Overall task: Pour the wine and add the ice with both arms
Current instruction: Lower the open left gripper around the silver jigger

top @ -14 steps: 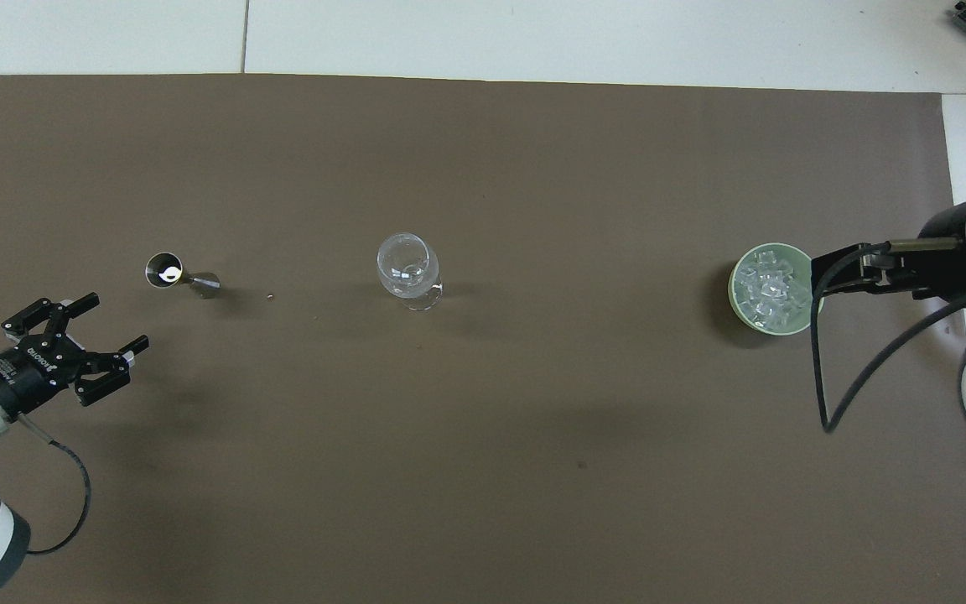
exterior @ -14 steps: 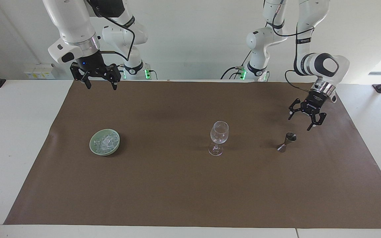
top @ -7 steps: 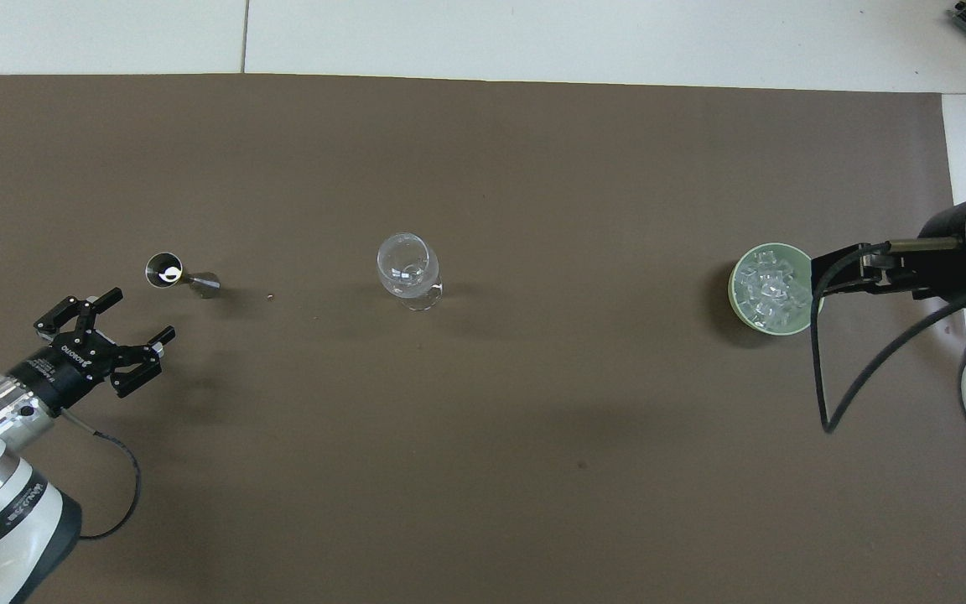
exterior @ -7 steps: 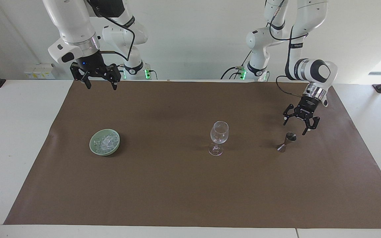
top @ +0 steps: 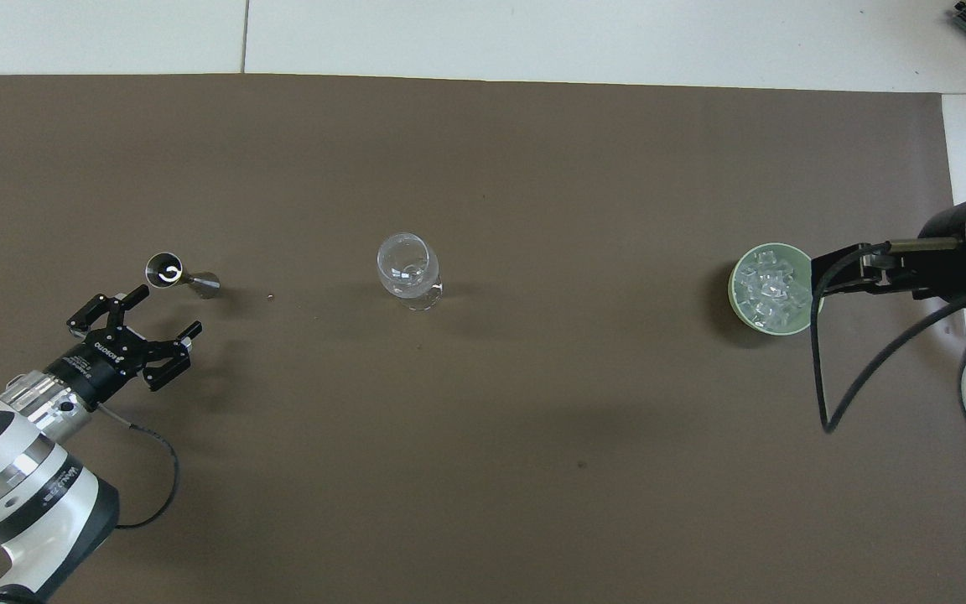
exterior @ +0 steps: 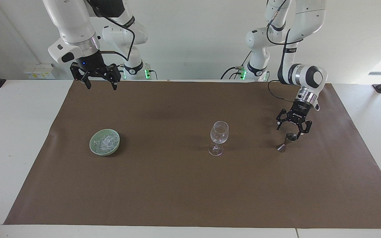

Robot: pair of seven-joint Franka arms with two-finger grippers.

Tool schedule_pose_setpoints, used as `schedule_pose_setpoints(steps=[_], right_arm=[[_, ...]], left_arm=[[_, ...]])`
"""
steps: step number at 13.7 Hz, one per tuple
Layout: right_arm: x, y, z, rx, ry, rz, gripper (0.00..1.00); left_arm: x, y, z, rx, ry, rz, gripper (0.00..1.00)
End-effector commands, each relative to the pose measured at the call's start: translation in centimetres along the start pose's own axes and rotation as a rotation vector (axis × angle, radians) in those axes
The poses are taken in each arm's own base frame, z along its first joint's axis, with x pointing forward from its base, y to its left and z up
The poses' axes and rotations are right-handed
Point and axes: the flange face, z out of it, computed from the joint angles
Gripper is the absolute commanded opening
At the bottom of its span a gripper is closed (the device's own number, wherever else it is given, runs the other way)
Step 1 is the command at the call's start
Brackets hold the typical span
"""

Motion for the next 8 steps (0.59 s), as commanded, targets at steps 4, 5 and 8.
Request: schedule_pose_setpoints(steps=[4,5,8], right_arm=[[-0.44,0.13,-0.06,-0.001,-0.006,-0.020,1.00],[-0.44,0.13,-0.06,-0.001,-0.006,-0.020,1.00],[-0.44,0.13,-0.06,-0.001,-0.006,-0.020,1.00]], left_arm=[[-0.82,0.67,1.93,-0.033,-0.014,0.001,1.00],[-0.84,0.61,1.97,-0.034,-0.015,-0.002,1.00],[-0.84,0.61,1.98,-0.035,-0.016,-0.004,1.00]])
